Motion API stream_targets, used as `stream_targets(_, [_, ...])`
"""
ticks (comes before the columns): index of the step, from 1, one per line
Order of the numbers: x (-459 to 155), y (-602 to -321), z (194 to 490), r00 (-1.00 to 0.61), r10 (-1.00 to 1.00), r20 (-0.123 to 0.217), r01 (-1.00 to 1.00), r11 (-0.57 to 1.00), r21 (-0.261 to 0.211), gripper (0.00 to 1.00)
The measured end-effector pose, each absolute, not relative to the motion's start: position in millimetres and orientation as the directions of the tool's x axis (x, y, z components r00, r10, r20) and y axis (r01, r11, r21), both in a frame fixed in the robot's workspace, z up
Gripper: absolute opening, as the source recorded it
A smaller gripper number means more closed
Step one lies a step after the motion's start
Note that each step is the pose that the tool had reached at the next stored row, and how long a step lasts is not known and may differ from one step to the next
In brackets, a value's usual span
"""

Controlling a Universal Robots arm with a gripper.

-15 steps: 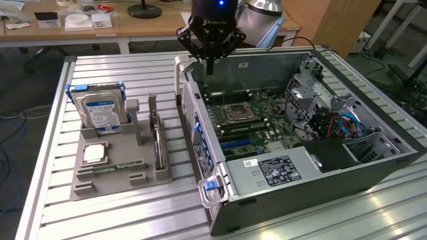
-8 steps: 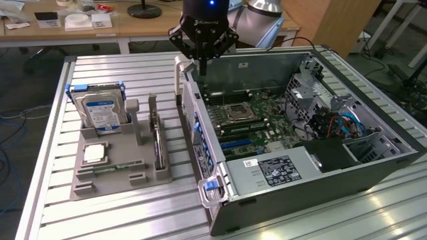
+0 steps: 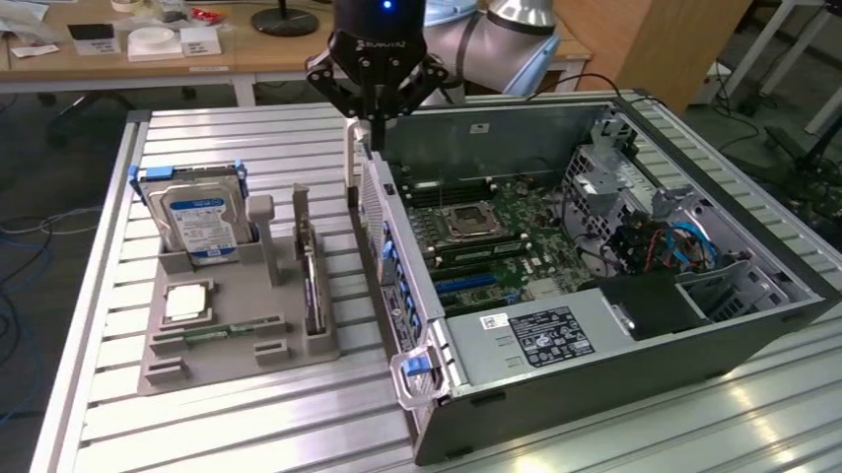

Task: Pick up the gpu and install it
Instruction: 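Reach for the gpu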

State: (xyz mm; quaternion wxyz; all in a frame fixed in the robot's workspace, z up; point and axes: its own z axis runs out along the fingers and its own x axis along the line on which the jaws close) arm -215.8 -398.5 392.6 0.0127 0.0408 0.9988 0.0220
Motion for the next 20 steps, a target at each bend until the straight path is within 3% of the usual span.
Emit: stream_targets(20, [-271, -398, 392, -0.995, 0.096, -0.024, 0.095, 0.994, 0.045, 0.11])
